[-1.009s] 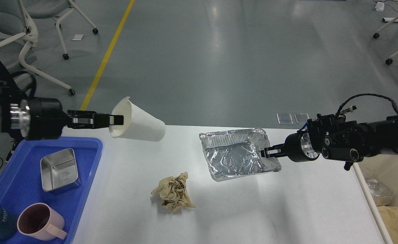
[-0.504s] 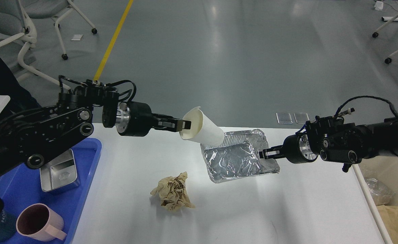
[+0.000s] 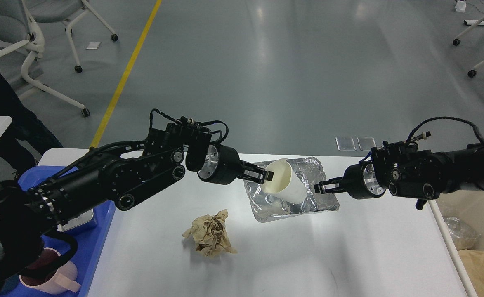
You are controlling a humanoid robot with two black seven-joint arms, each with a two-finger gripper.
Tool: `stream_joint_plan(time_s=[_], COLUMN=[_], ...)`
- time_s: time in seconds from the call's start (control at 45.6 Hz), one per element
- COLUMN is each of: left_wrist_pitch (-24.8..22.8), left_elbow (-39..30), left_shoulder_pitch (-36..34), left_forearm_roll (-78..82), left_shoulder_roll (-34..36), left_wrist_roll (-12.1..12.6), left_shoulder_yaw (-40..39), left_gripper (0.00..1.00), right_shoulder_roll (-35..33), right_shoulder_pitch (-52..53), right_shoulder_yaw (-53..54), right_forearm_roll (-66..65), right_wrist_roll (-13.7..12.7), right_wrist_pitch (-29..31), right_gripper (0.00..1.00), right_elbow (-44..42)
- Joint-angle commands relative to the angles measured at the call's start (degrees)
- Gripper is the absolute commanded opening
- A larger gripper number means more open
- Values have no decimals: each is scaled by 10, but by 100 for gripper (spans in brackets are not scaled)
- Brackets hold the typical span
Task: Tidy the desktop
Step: 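Lift the paper cup and carry it over the foil tray, then release the cup into the foil tray and withdraw the left gripper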
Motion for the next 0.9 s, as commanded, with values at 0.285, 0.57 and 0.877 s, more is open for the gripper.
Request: stream_joint_plan(time_s=[0.285, 0.57, 0.877], left_wrist_pitch=[132, 132, 154], left_elbow=[87, 86, 80], left_shoulder_pitch=[8, -5, -21], left_forearm_roll=[-15, -73, -171], left_shoulder_roll=[-89, -85, -19], left_wrist_roll=[23, 23, 22], left_shoulder_yaw=[0, -7, -43], left_gripper=[61, 84, 87], right_shoulder_roll=[-6, -6, -14], right_shoulder_pitch=[0, 0, -6], right_shoulder_yaw=[-1, -1, -4], right_forearm_roll=[0, 0, 1], right_wrist_roll=[0, 0, 0], right_wrist_pitch=[-10, -10, -10], right_gripper=[0, 0, 0], right_elbow=[9, 9, 9])
